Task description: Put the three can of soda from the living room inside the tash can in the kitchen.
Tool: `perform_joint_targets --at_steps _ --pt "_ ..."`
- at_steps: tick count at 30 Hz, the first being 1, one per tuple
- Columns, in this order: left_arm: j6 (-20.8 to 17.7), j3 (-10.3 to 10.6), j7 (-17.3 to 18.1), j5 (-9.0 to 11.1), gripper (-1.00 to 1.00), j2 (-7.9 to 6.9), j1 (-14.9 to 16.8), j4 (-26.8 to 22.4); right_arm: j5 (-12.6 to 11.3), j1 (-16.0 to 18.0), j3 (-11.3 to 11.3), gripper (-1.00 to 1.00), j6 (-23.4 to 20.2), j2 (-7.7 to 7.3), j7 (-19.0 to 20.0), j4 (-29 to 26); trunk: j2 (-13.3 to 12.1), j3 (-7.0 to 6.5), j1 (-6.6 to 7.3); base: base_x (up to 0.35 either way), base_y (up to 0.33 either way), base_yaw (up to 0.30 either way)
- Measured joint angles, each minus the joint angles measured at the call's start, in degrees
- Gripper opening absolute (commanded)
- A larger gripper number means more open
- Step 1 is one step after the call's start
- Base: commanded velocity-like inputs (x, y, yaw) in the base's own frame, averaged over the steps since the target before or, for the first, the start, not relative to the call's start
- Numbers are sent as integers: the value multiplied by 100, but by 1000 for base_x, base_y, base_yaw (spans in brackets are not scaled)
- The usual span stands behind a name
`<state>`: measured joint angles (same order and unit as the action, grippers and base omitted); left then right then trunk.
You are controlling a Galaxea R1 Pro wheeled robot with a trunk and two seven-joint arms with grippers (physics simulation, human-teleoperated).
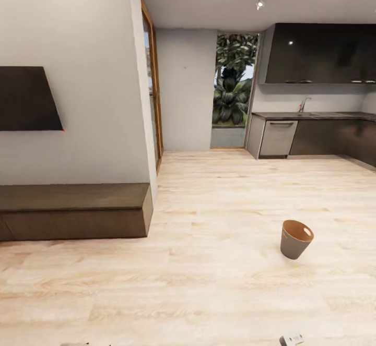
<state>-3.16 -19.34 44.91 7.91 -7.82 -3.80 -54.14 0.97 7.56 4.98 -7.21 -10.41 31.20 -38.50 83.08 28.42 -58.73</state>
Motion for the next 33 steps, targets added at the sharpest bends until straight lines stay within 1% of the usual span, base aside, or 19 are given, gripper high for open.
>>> perform_joint_targets --at_steps 15,33 --pt "0 0 0 0 100 0 -3 0 0 0 1 100 0 1 0 0 0 35 0 342 -6 -260" --pt "0 0 0 0 100 0 -3 0 0 0 -4 100 2 1 0 0 0 77 0 342 -103 -248"
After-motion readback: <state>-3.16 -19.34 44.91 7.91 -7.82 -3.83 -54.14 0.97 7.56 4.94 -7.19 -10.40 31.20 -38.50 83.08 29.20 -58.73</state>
